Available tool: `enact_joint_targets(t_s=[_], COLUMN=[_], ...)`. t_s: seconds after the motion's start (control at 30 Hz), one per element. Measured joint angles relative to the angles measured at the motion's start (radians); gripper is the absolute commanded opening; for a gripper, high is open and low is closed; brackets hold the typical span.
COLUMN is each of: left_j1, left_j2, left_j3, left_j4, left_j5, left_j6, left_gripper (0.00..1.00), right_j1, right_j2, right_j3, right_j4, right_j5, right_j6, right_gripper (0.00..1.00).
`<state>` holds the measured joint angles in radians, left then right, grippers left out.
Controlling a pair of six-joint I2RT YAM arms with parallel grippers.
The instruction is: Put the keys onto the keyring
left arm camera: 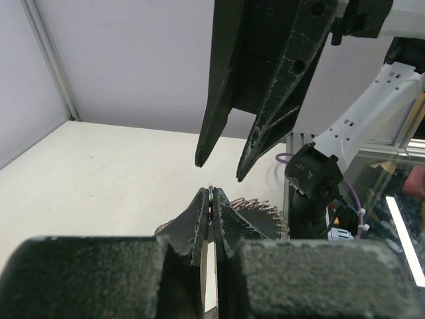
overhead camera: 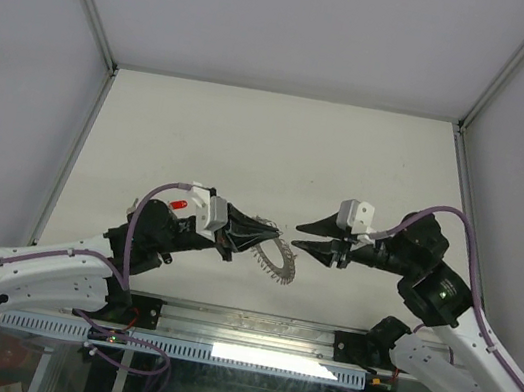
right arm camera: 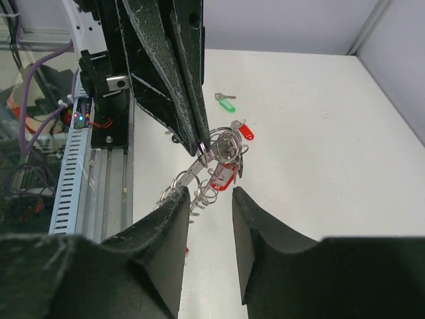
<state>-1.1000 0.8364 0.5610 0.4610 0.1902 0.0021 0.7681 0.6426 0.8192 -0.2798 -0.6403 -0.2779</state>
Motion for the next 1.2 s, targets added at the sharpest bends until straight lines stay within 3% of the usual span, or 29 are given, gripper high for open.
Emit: enact_joint_targets(t_s=[0.77, 1.2], left_j1=[0.000, 0.000], left_j2=[0.029, 0.035], left_j3=[0.009, 0.020], left_j4=[-0.081, -0.079], left_j5=[0.134, 0.138], left_j6=[0.047, 0.047], left_gripper=[0.00, 0.00], right_j1=[0.010, 0.077], right_j2=[0.110, 0.141], right_j3=[0.092, 0.092], right_j4=[-0.195, -0.206], right_j5=[-0.127, -0.094], right_j6=[-0.088, -0.092], right_gripper=[0.31, 0.27])
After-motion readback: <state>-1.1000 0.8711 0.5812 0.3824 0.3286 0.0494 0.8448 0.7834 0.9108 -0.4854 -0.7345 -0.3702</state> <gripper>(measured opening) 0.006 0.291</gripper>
